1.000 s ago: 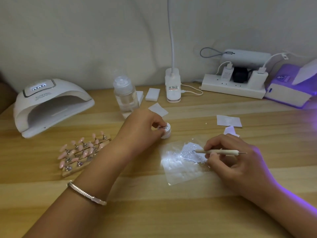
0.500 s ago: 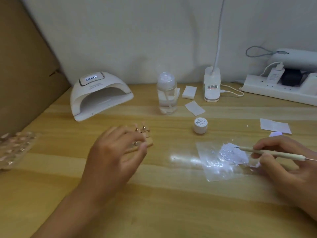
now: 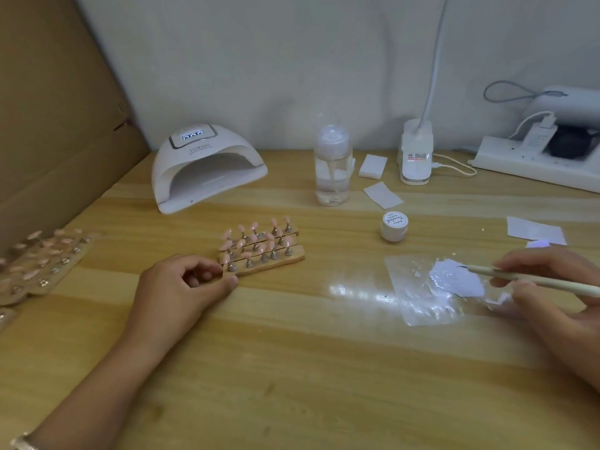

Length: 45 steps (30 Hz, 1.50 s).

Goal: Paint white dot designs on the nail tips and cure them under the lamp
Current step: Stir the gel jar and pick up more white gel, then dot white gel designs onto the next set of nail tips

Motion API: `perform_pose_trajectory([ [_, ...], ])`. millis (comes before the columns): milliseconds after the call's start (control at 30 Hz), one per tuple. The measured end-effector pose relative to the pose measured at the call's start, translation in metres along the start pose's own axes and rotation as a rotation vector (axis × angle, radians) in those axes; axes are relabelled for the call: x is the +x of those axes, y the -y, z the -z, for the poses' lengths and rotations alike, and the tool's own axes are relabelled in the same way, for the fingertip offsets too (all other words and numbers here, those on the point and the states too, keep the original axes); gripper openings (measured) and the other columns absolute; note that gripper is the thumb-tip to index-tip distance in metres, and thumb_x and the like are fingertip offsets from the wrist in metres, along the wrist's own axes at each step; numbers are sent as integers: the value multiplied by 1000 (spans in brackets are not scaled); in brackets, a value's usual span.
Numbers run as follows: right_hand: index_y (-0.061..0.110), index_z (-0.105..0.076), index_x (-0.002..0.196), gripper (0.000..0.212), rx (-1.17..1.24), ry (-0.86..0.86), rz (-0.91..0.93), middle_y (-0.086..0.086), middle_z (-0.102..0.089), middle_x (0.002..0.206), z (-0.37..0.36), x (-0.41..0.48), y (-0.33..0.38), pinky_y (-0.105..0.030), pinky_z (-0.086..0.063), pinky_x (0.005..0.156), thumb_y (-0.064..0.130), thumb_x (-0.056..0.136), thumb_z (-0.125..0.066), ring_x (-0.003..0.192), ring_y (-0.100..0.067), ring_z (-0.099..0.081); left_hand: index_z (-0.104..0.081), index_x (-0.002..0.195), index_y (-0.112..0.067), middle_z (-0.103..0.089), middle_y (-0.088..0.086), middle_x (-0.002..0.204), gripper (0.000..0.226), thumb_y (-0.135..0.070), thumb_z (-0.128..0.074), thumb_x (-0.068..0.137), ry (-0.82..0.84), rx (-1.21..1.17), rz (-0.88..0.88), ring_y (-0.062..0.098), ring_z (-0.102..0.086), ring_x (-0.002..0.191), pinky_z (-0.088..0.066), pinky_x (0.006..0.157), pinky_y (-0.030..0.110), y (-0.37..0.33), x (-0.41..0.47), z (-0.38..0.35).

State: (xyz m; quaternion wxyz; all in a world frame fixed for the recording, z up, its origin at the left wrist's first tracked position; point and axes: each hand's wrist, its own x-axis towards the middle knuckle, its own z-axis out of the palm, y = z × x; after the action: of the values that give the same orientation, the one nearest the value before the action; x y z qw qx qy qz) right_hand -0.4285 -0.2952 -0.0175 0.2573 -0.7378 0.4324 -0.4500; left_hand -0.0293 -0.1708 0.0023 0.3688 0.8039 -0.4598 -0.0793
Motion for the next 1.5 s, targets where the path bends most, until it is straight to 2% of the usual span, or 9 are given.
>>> perform_pose_trajectory([
  [100, 28, -72, 98, 27, -31, 19, 71, 12, -71, 91, 1, 1, 13, -29, -51, 90, 32, 80, -51, 96, -12, -66, -74, 70, -30, -68, -8, 68, 16, -30, -90, 66, 27, 9, -34, 11, -55, 62, -37, 52, 10, -1, -1, -2],
  [267, 23, -72, 89, 20, -41, -4, 91, 13, -69, 90, -2, 1, 25, 1, -41, 77, 23, 78, -55, 91, 2, -62, -74, 75, -32, -69, -14, 66, 19, -26, -90, 66, 21, 2, -49, 10, -58, 66, -37, 53, 4, -8, -3, -3],
  [467, 25, -72, 84, 18, -12, -11, 85, 14, -68, 88, -2, 0, 26, -1, -43, 71, 19, 75, -57, 86, -4, -62, -74, 77, -29, -69, -8, 73, 19, -24, -89, 67, 48, 22, -84, 11, -57, 69, -36, 57, 3, -13, -5, -5],
  [633, 25, -72, 81, 20, 2, 18, 29, 8, -69, 79, -2, 1, 27, -1, -44, 67, 11, 75, -58, 81, -8, -63, -72, 69, -33, -68, -11, 69, 22, -22, -91, 64, 68, 20, -124, -5, -54, 64, -33, 55, 0, -17, -4, -10],
  [767, 30, -73, 77, 20, 114, -14, -92, 7, -72, 77, 4, 4, 26, -11, -50, 63, 33, 72, -55, 73, -13, -66, -73, 79, -41, -69, -23, 81, 28, -33, -91, 60, 166, 19, -184, -8, -58, 70, -36, 58, 1, -10, -10, -2],
  [1000, 20, -74, 76, 20, 275, -31, -190, -3, -70, 67, 5, 10, 18, -16, -49, 49, 17, 80, -55, 48, -7, -60, -73, 85, -41, -69, -19, 87, 36, -72, -71, 66, 415, 58, -393, -3, -64, 82, -43, 68, 7, -10, -35, 15],
  [1167, 20, -74, 77, 19, 295, -18, -188, -4, -70, 68, 5, 10, 16, -18, -50, 48, 28, 77, -57, 50, -10, -56, -72, 79, -38, -66, -18, 83, 19, -54, -76, 71, 497, -9, -635, 3, -63, 78, -46, 68, 17, -52, -60, -13],
  [1300, 23, -74, 77, 17, 268, -9, -199, -2, -70, 68, 4, 10, 17, -22, -51, 48, 28, 76, -58, 51, -8, -58, -74, 77, -32, -64, -18, 81, 17, -48, -74, 73, 533, -30, -660, 4, -62, 80, -48, 68, 26, -84, -69, -39],
  [1500, 24, -74, 81, 18, 201, -1, -183, 0, -72, 72, 5, 8, 18, -48, -55, 55, 34, 77, -59, 59, -15, -63, -72, 78, -33, -61, -18, 76, 15, -45, -75, 69, 457, -35, -622, 5, -58, 80, -45, 67, 21, -109, -72, -72],
])
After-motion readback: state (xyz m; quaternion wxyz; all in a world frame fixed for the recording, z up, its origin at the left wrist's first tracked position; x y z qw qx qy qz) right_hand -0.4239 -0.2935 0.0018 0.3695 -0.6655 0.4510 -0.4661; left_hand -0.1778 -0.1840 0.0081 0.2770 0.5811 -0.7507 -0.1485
